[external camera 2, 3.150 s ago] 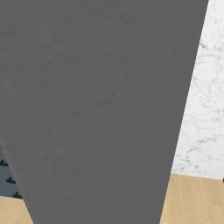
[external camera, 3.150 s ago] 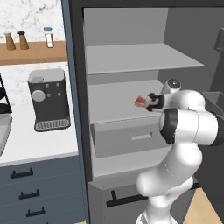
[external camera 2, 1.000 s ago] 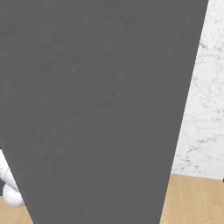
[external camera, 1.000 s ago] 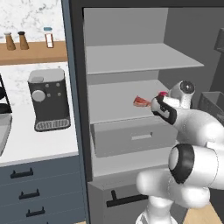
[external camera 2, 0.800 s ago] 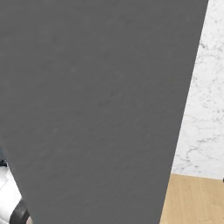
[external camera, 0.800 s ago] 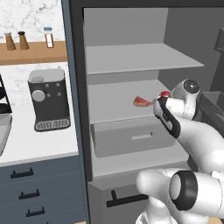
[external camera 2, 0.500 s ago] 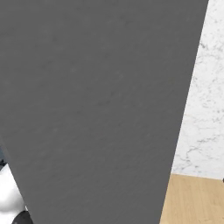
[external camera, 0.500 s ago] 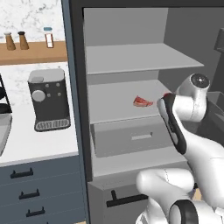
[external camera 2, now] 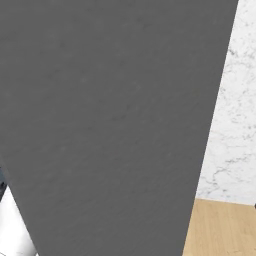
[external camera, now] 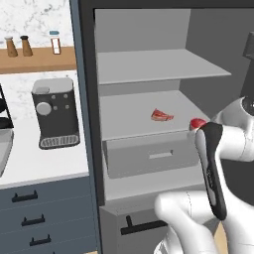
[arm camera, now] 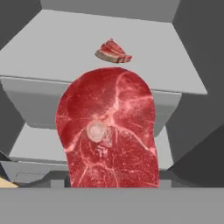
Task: Place one cucumber and one steak in each tupperware on the nearby counter, to pack two identical lunches.
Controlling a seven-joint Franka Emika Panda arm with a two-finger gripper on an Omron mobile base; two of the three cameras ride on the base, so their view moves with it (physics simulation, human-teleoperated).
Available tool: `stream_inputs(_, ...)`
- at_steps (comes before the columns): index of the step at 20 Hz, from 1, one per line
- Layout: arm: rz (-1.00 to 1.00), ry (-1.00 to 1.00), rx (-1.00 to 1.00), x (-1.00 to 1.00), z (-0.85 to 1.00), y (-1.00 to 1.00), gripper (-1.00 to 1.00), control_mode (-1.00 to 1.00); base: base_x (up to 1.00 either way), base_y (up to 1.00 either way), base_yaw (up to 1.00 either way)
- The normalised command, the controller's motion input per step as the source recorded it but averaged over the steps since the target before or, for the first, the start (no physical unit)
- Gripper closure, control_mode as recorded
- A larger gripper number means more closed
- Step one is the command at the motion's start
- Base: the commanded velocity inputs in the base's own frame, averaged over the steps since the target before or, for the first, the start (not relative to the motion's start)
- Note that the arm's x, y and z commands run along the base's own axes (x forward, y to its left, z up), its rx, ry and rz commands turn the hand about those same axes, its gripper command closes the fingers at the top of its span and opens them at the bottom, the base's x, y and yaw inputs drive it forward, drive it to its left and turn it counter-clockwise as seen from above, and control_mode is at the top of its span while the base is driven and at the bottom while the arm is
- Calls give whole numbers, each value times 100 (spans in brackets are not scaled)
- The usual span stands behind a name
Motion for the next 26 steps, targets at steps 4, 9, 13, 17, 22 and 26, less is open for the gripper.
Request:
stream_inputs(4, 0, 0, 0, 0, 0, 0, 100, 100, -100, 96, 28)
stream_inputs(9, 0, 0, 0, 0, 0, 0, 100, 100, -91, 100, 28)
stream_inputs(13, 0, 0, 0, 0, 0, 0, 100, 100, -21, 100, 25)
stream_inputs(17, 0, 0, 0, 0, 0, 0, 100, 100, 55, 100, 11)
stream_inputs(22, 0, 0, 0, 0, 0, 0, 100, 100, 100, 100, -8)
stream_inputs(26, 0, 0, 0, 0, 0, 0, 100, 100, 100, 80, -30)
